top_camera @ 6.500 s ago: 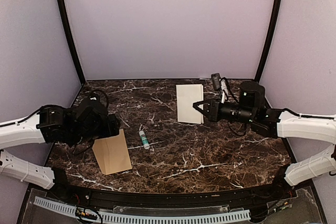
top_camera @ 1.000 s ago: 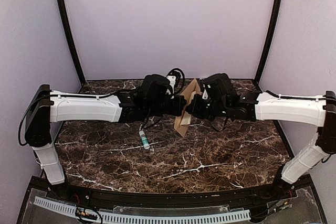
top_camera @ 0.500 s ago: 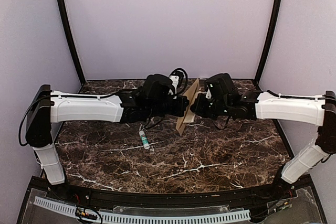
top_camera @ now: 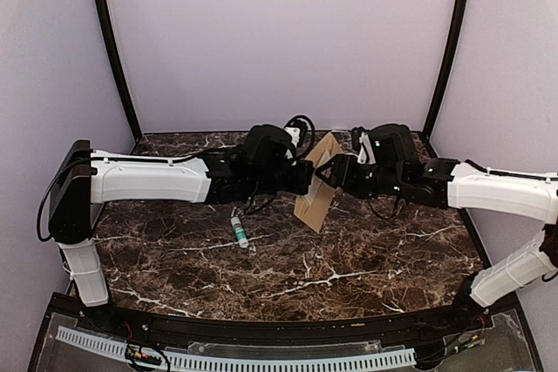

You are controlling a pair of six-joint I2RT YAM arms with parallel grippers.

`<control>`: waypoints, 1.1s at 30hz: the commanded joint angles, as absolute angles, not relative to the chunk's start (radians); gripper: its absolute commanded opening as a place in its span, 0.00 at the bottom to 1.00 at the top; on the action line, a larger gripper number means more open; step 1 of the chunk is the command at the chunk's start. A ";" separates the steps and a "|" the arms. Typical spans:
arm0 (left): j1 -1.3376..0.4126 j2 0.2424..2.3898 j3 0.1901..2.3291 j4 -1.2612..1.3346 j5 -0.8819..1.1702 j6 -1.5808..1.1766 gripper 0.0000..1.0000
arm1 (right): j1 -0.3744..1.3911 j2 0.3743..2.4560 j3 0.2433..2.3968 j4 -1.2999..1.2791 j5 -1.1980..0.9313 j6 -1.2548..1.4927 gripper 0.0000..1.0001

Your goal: Place the letter into the envelope and seal it

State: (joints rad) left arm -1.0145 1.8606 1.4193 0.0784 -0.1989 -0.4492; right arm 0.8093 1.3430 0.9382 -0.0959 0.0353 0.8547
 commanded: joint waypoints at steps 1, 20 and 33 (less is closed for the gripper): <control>-1.020 1.857 1.457 0.074 -0.212 -0.447 0.00 | 0.801 1.284 0.890 -0.004 0.003 0.828 0.68; -1.021 1.865 1.468 0.105 -0.138 -0.463 0.00 | 0.799 1.298 0.842 0.071 -0.035 0.851 0.71; -1.021 1.867 1.459 0.131 -0.067 -0.444 0.00 | 0.798 1.382 0.877 0.034 -0.005 0.840 0.70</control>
State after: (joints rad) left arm -1.0088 1.8736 1.4410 0.0807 -0.1230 -0.4541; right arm 0.8036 1.3621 0.8505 0.0277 -0.0238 0.8467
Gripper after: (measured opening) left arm 0.009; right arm 0.706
